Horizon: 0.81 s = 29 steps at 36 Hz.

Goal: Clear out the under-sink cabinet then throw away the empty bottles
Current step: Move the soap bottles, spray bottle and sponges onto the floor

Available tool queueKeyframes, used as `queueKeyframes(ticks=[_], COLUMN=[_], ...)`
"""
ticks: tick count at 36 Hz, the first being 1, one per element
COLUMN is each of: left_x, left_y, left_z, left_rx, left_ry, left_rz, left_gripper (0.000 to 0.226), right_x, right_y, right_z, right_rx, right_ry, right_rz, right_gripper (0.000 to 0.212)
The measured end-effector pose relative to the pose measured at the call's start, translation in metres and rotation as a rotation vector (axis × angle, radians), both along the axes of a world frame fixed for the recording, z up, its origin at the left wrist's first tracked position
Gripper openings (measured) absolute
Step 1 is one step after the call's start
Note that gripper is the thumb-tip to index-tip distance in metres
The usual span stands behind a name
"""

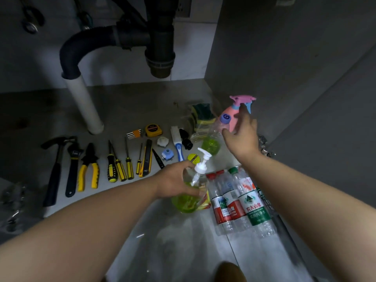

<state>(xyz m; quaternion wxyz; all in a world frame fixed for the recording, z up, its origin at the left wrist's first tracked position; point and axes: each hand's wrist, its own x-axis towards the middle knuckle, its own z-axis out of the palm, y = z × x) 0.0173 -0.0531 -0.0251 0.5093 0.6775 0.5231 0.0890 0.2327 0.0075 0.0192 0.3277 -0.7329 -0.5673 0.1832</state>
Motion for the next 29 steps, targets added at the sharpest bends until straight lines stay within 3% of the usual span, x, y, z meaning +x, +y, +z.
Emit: queueKeyframes(ticks=[3, 5, 10, 17, 22, 25, 29], left_x=[-0.023, -0.034, -0.047, -0.036, -0.02, -0.011, -0.002], left_y=[-0.006, -0.007, -0.008, -0.011, -0.016, -0.021, -0.038], left_z=[-0.005, -0.007, -0.005, 0.015, 0.043, 0.06, 0.058], left_rx=[-0.085, -0.125, -0.149, -0.102, 0.057, 0.173, 0.228], left_ry=[-0.034, -0.024, 0.07, 0.085, 0.215, 0.307, 0.347], left_rz=[0.034, 0.045, 0.028, -0.093, -0.259, -0.272, -0.21], left_gripper=[0.065, 0.067, 0.068, 0.066, 0.066, 0.057, 0.065], right_x=[-0.004, -0.007, -0.008, 0.015, 0.039, 0.051, 0.056], right_y=[0.029, 0.043, 0.036, -0.027, -0.084, -0.119, -0.151], right_z=[-0.008, -0.015, -0.017, 0.009, 0.039, 0.051, 0.05], right_rx=[-0.088, -0.139, -0.05, 0.013, -0.055, -0.129, -0.25], right_ry=[-0.046, -0.12, -0.293, -0.072, 0.042, -0.019, -0.081], right_rz=[0.09, 0.119, 0.11, 0.221, 0.228, 0.268, 0.4], right_gripper=[0.066, 0.055, 0.037, 0.016, 0.02, 0.02, 0.017])
